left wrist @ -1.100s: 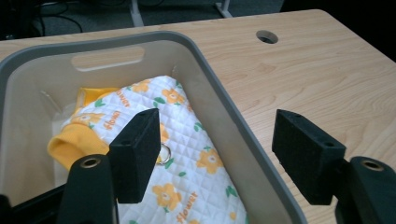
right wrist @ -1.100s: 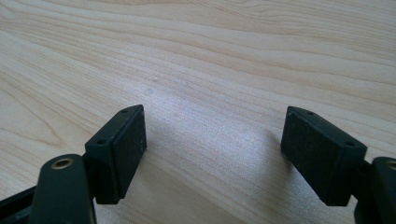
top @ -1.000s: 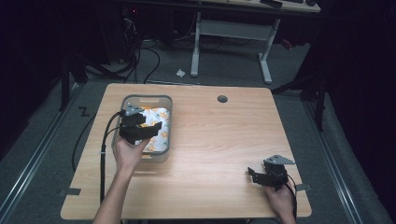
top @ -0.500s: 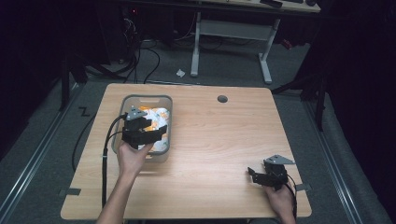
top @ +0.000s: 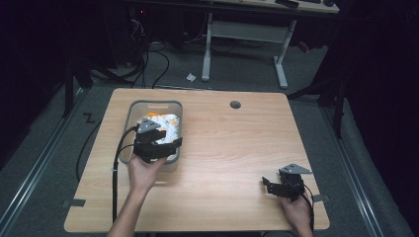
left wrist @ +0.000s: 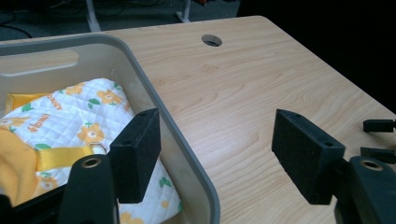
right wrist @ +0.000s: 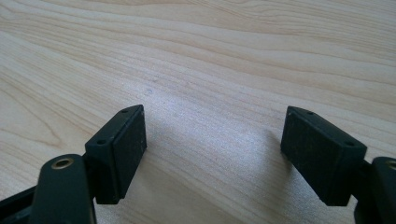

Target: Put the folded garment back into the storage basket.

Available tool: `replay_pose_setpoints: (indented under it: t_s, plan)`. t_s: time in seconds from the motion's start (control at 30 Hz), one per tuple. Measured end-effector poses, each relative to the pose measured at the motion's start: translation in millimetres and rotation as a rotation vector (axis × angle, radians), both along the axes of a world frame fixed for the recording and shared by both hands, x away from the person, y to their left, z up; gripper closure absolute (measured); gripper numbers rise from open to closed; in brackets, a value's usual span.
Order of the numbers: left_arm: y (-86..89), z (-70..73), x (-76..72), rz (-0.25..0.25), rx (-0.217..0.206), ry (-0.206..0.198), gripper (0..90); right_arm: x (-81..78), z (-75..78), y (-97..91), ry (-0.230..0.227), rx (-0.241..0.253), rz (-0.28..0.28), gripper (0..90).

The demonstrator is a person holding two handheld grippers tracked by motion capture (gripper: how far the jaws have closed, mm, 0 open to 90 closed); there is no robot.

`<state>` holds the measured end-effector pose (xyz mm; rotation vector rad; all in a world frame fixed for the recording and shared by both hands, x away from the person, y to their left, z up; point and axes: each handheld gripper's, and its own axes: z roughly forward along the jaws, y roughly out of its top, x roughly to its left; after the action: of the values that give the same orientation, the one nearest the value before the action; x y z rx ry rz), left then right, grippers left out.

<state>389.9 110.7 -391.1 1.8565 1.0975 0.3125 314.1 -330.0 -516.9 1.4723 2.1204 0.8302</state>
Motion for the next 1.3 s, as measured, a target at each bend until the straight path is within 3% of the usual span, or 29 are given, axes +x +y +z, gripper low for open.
replay_pose_setpoints:
  t_s: [0.7,1.3]
  plan:
    - [-17.6,-6.0,-15.2,-0.046,-0.013,-0.016,33.0,0.1,-0.1,-0.1,-0.002,-0.001,0.001,22.7]
    - [-39.0,-13.1,-23.8,-0.098,-0.013,0.001,33.1,0.1,-0.1,0.0,-0.002,-0.001,0.001,22.7]
